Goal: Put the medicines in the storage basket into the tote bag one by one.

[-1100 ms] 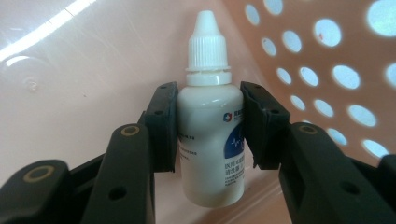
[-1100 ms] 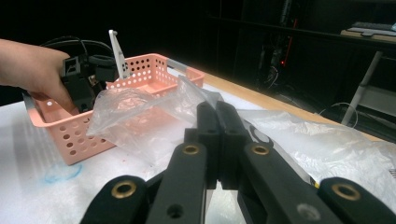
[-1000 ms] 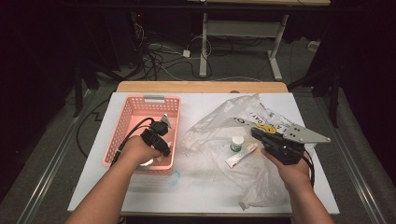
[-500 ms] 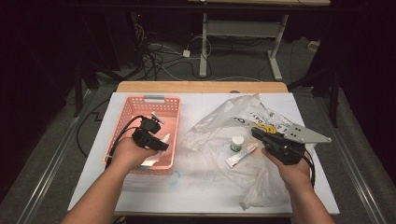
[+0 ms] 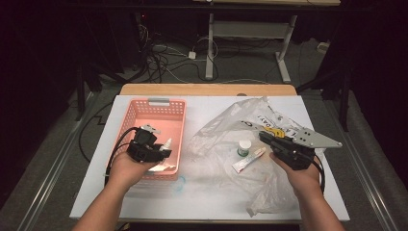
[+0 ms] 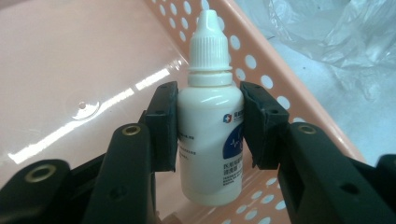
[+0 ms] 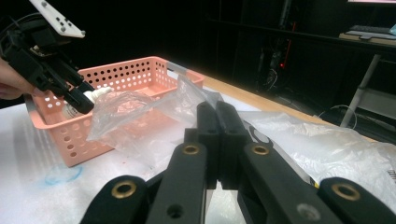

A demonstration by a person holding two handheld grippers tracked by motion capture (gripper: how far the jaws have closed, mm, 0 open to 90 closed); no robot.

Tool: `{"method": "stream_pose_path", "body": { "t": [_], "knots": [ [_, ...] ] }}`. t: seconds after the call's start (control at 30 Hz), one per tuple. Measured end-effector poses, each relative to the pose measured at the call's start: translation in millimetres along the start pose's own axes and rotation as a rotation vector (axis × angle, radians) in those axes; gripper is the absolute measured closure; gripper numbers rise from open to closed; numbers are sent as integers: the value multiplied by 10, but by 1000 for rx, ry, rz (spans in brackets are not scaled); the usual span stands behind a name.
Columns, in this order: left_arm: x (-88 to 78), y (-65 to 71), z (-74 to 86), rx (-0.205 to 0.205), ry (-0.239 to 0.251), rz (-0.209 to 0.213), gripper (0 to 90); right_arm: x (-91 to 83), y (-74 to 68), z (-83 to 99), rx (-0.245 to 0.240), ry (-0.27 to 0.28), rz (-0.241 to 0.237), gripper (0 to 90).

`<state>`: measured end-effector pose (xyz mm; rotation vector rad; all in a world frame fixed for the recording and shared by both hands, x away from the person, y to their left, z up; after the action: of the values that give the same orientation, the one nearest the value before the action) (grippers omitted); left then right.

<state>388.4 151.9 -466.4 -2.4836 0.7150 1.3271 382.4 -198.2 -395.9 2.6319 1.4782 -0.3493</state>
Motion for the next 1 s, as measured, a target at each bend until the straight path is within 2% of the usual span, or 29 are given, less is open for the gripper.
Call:
{"method": "stream_pose_path", "body": {
  "t": [0.13,0.23,0.37,0.73,1.0],
  "knots": [
    [-12,-4,51,-28,42,4,579,4,-5,-1,-1,-1,1,900],
    [-21,-8,93,-29,83,-21,579,6,-12,1,-1,-1,-1,900],
    [-22,2,147,-38,128,-34,579,15,-17,6,-4,-1,-4,900],
    [-136,21,124,-20,255,-56,580,40,-26,32,-4,-11,-3,900],
    [-192,98,65,-51,333,-5,580,22,-30,18,-5,-4,-3,900]
  ]
}}
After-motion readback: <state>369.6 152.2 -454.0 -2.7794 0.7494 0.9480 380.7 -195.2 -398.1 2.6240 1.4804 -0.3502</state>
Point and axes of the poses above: each handheld gripper's, and its own axes: x roughly forward along the jaws, z roughly out of its underside, y roughly to its right, the point moved 7 cm from there along x, roughly forward along the jaws, and after that the axes turned 11 degrees about -z, right-handed, at the moved point
